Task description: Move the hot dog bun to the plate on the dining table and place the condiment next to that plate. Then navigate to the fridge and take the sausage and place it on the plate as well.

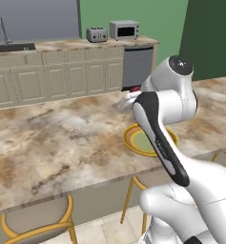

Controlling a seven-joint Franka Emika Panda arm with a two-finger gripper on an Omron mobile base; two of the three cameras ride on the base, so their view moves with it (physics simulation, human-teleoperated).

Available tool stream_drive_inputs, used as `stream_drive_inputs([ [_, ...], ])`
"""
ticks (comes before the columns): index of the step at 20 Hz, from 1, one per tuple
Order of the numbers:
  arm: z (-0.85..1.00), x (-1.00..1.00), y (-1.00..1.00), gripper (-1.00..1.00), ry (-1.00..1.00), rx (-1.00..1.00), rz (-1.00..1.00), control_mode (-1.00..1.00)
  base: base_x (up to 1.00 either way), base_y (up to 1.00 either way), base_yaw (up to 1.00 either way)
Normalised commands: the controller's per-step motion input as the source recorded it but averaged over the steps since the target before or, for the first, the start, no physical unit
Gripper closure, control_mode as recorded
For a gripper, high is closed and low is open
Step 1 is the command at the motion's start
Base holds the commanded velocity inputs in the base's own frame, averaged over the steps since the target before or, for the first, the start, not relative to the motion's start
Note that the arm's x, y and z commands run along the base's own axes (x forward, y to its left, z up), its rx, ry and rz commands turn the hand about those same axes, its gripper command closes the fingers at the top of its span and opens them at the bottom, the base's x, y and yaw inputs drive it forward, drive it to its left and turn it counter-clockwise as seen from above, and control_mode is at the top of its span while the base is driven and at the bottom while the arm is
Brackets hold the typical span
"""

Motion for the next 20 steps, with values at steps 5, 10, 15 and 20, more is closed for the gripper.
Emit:
stream_drive_inputs([
  [5, -0.81, 0.37, 0.22, 1.0, -0.02, 0.0, 0.02, -1.0, 0.0, 0.0, 0.0],
  [10, -0.61, 0.26, 0.09, 1.0, -0.16, 0.0, 0.0, -1.0, 0.0, 0.0, 0.0],
  [15, -0.49, 0.37, 0.01, 1.0, -0.1, 0.0, -0.03, -1.0, 0.0, 0.0, 0.0],
  [20, -0.4, 0.14, 0.0, 1.0, -0.06, 0.0, -0.06, -1.0, 0.0, 0.0, 0.0],
])
